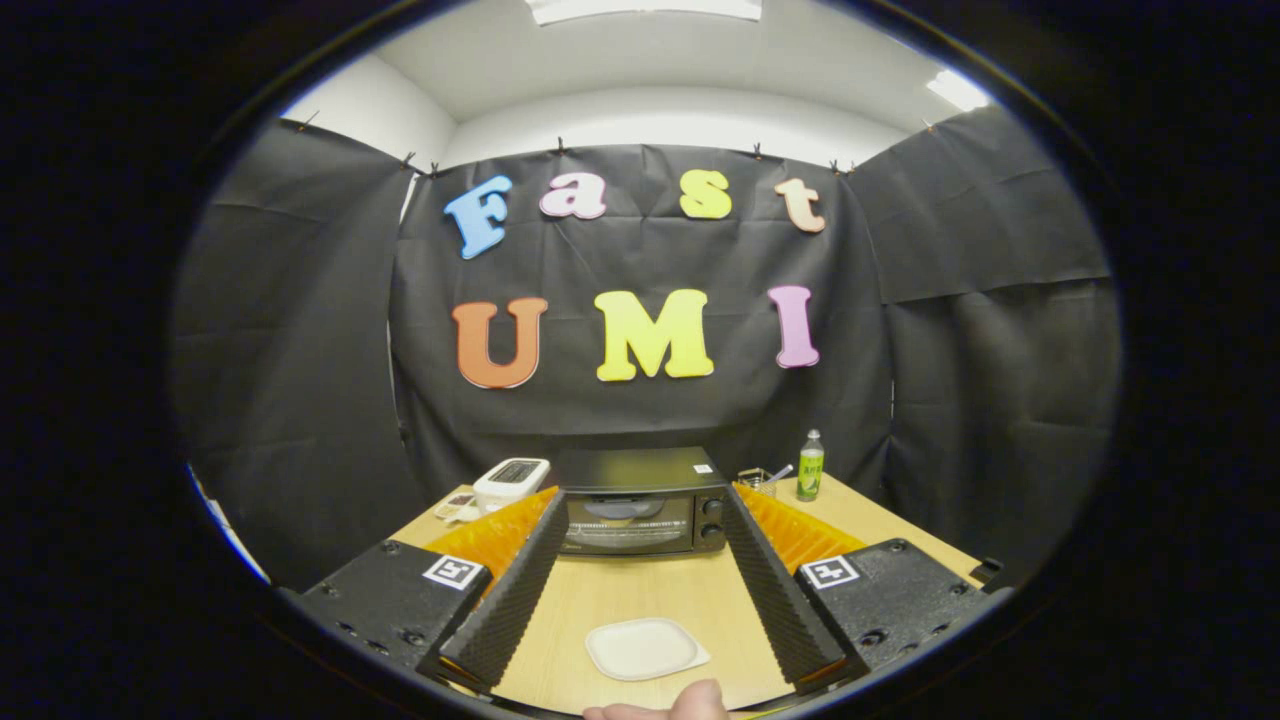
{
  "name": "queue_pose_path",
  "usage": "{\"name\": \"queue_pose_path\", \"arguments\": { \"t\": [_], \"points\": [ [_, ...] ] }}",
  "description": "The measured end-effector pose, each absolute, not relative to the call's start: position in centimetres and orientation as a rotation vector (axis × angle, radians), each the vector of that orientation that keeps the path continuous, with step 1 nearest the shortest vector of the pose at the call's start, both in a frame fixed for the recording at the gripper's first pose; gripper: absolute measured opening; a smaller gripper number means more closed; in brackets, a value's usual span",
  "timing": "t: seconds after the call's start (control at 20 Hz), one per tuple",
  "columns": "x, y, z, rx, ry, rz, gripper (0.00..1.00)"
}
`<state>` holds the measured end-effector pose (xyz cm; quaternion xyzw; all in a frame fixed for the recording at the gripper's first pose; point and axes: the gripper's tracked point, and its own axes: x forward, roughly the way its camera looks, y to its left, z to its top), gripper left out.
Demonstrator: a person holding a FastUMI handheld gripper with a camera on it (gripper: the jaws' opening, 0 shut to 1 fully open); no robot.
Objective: Open the toaster oven, put the food inside, and close the toaster oven door.
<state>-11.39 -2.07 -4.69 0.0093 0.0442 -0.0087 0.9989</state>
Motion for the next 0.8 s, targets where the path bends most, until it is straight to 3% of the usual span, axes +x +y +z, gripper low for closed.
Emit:
{"name": "queue_pose_path", "arguments": {
  "t": [0.8],
  "points": [
    [-11.6, -0.4, -5.2, 0.023, 0.119, 0.009, 1.0]
  ]
}}
